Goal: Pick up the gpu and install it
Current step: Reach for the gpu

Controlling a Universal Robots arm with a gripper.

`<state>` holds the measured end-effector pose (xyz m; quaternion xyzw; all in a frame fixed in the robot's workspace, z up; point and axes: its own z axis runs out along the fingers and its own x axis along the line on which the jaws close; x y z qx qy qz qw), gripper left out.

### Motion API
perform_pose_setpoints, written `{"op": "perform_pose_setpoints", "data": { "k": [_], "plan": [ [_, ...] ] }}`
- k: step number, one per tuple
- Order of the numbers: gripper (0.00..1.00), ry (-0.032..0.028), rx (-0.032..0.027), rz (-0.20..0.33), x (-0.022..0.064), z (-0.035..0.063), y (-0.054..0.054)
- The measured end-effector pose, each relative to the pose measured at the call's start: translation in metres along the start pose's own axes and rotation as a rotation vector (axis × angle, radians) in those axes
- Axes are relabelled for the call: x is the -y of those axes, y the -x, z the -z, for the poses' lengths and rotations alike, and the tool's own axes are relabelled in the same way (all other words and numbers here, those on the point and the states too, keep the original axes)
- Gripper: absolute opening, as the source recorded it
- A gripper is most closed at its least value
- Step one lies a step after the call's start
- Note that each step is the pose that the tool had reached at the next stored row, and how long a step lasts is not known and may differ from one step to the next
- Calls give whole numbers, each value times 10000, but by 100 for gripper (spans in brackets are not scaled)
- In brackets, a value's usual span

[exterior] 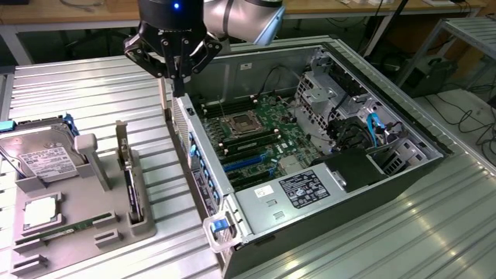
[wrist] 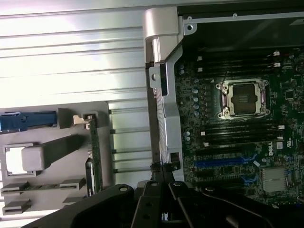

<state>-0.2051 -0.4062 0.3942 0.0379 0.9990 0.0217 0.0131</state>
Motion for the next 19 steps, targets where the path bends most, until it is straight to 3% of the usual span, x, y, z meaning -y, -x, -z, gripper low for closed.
{"op": "perform_pose_setpoints", "data": {
  "k": [19],
  "plan": [
    [11,0,0,-1,36,5,-128]
  ]
}}
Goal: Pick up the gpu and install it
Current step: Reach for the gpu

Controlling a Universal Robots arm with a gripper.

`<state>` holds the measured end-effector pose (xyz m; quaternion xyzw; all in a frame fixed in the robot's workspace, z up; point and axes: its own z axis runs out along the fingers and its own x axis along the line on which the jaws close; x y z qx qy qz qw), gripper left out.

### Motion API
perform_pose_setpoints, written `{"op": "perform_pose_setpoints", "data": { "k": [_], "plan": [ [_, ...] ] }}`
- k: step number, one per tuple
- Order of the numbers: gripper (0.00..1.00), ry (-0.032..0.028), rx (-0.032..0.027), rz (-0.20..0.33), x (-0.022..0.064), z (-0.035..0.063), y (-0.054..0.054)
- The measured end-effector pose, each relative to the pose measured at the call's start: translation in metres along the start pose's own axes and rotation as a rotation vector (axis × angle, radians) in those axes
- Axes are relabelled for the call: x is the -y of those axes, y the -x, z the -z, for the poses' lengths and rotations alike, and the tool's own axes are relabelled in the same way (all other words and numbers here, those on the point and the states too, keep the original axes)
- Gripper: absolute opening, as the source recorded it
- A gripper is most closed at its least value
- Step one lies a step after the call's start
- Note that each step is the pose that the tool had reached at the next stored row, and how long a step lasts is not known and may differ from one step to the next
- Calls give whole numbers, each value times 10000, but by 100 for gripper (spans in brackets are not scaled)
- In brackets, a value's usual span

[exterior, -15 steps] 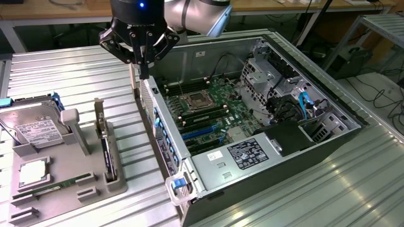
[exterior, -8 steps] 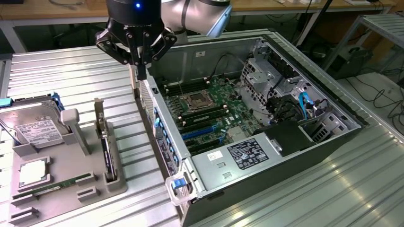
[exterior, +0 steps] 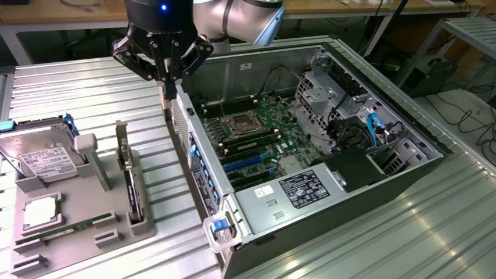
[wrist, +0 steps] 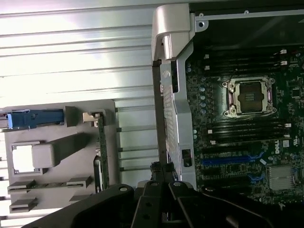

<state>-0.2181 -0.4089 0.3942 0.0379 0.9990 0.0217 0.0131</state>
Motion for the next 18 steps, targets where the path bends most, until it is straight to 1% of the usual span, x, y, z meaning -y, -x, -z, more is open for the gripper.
{"op": "perform_pose_setpoints", "data": {
  "k": [18],
  "plan": [
    [11,0,1,0,36,4,-125]
  ]
}}
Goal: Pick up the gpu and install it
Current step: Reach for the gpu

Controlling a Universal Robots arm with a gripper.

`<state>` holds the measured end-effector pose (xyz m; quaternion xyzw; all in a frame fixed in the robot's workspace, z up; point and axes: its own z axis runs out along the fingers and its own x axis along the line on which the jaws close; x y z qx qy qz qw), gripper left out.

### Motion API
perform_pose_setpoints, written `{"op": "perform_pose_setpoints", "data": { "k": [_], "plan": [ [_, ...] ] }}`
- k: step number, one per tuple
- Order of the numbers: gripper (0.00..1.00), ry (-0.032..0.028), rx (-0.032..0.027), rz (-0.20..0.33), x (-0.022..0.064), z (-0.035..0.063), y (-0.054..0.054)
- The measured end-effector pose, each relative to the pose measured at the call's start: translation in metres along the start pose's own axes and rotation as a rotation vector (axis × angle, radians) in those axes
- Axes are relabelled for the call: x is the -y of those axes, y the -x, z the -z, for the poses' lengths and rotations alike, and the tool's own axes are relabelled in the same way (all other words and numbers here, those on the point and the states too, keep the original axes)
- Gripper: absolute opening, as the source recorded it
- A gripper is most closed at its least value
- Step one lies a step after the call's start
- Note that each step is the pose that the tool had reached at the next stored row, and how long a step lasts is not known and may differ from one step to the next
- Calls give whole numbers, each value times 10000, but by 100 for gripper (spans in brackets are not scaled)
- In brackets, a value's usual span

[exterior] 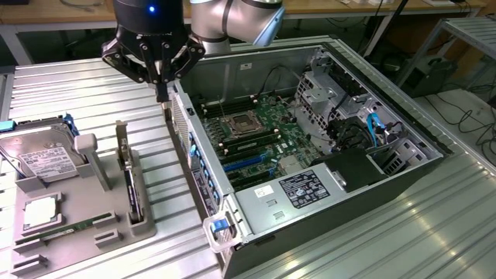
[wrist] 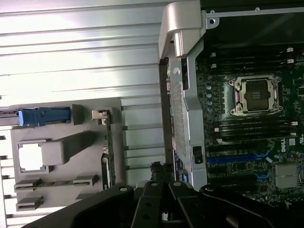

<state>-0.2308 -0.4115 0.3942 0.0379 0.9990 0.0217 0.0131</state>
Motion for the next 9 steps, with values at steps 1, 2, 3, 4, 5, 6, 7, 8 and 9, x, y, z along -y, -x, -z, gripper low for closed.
{"op": "perform_pose_setpoints", "data": {
  "k": [1,2,3,4,5,6,7,8,9],
  "plan": [
    [11,0,0,0,2,0,-6],
    [11,-1,-1,0,4,1,-14],
    [11,-1,-1,0,6,1,-22],
    [11,0,0,-1,9,1,-29],
    [11,-1,0,0,11,2,-35],
    [11,0,0,0,13,2,-44],
    [11,-1,0,0,15,2,-49],
    [11,0,-1,0,16,2,-55],
    [11,-1,-1,0,18,3,-61]
  ]
}}
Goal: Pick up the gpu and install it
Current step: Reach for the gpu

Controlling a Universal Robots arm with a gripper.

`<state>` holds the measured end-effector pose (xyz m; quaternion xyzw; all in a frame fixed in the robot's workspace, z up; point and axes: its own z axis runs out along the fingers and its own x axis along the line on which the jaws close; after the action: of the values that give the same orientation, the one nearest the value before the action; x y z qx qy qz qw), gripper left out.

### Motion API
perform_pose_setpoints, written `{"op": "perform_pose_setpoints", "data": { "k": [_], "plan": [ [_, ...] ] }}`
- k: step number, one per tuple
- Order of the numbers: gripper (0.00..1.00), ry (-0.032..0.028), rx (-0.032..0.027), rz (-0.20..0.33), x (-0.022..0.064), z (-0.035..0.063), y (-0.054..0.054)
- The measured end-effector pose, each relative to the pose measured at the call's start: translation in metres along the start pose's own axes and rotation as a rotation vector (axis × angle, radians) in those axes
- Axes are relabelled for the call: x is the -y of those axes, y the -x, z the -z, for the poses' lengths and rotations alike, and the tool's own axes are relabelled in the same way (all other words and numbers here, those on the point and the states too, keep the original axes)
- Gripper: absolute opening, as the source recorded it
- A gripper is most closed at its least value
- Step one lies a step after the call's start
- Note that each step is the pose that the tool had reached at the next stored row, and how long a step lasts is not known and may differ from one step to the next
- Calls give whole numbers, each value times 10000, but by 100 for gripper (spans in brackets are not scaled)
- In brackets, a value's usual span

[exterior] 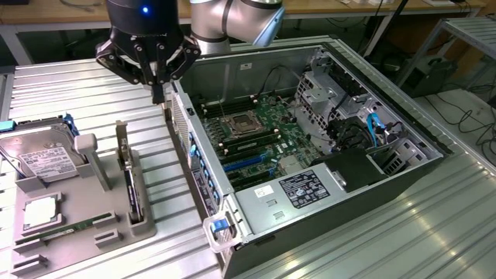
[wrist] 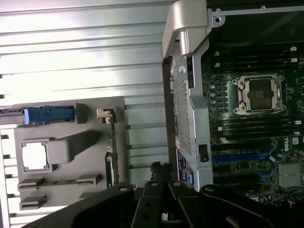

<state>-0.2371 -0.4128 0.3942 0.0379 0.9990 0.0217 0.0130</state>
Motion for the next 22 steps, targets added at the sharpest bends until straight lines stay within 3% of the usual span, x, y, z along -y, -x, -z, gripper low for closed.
{"op": "perform_pose_setpoints", "data": {
  "k": [22],
  "plan": [
    [11,0,1,0,40,5,-140]
  ]
}}
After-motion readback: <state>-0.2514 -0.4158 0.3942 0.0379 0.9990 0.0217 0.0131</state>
